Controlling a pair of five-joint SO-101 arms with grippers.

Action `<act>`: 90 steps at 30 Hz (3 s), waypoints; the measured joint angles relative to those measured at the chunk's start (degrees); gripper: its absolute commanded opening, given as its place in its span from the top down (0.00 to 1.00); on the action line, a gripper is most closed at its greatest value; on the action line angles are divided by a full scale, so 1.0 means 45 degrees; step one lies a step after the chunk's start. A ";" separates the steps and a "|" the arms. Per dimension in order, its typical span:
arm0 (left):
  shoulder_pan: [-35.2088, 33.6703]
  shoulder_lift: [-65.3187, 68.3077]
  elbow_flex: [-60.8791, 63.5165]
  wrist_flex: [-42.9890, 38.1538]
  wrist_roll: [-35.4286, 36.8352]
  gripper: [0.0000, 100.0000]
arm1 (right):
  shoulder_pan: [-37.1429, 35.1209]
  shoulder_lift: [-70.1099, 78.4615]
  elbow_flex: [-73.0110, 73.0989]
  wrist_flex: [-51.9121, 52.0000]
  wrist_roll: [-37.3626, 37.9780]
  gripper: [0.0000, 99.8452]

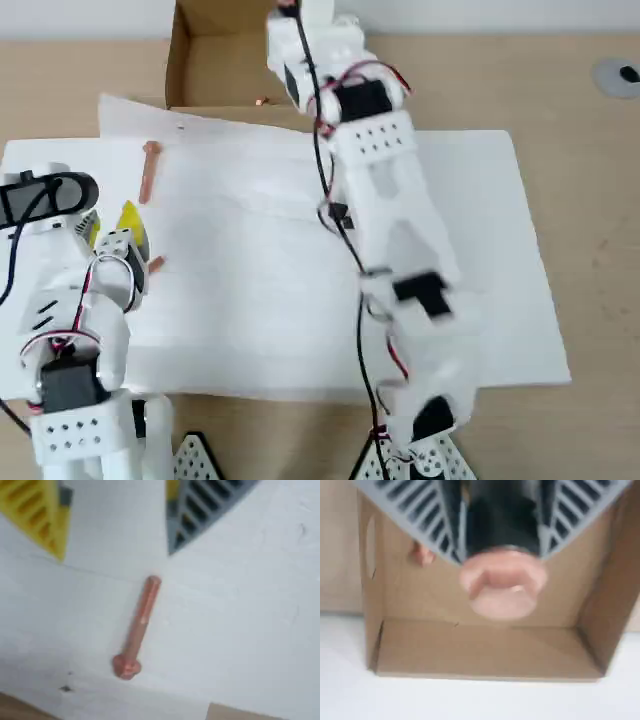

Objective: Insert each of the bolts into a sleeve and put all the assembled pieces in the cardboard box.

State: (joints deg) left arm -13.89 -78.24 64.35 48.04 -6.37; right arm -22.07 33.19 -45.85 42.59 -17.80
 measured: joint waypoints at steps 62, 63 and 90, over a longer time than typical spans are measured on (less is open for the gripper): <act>0.0586 1.7836 -1.3324 0.2403 -0.0020 0.85 | 0.0781 0.3653 -1.0432 1.3070 0.4044 0.71; 0.0586 1.8716 -1.4027 0.2657 -0.0059 0.86 | 0.0879 0.3438 -1.0432 1.3070 0.4044 0.71; 0.0274 3.1766 -2.9226 0.7170 -0.2344 0.95 | 0.2676 0.2227 -1.0432 1.3109 0.4044 0.71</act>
State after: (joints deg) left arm -12.66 64.70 -67.16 80.31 -16.92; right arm -10.02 43.21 -92.79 101.58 0.40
